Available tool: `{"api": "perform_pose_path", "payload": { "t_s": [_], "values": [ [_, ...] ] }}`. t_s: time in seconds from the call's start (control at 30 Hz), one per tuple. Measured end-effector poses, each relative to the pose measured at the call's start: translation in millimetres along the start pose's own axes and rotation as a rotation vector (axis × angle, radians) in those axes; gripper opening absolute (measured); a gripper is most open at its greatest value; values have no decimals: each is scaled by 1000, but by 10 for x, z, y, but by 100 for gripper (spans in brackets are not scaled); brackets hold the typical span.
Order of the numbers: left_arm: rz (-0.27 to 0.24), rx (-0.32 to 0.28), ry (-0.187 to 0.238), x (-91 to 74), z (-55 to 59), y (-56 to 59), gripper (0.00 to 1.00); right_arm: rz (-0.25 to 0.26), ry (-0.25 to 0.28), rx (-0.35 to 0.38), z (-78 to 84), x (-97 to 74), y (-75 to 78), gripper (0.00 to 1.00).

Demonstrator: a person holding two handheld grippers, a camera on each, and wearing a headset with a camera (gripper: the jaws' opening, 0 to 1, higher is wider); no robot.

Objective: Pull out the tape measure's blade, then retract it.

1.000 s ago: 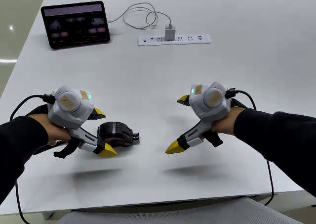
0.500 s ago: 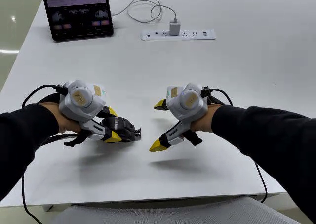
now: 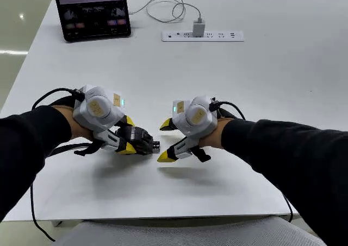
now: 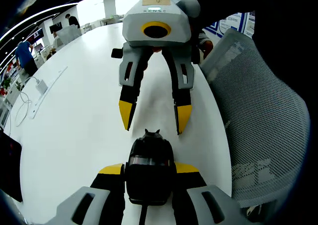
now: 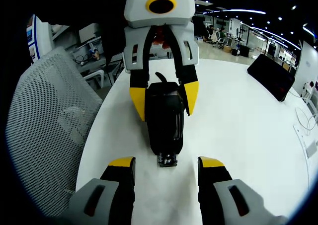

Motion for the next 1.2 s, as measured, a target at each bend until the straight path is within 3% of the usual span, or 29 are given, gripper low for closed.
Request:
{"api": "perform_pose_path", "payload": {
  "t_s": [0.17,0.23,0.43,0.53,1.2],
  "values": [
    [-4,-26,-8,4,4,-5,33,-5,-23,-2,11,84,21,31],
    [-3,-32,-10,4,7,-8,33,15,-40,-13,52,120,44,27],
    [-1,-33,-21,9,12,-16,33,9,-40,-39,39,143,20,21],
    [4,-41,-26,12,13,-19,33,14,-47,-58,29,172,27,13],
    [4,-50,-34,17,17,-15,32,-8,-57,-59,55,183,25,10]
  ]
}}
Point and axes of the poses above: the centre of the closed fingertips' face, and the gripper's own axes: x roughly forward along the fingers, y roughly to its right, z roughly out of its underside, the point moved 2 cm from there along -x, roughly backward along the fingers, and after that the axes turned 13 degrees about -y, right-handed, at the moved point
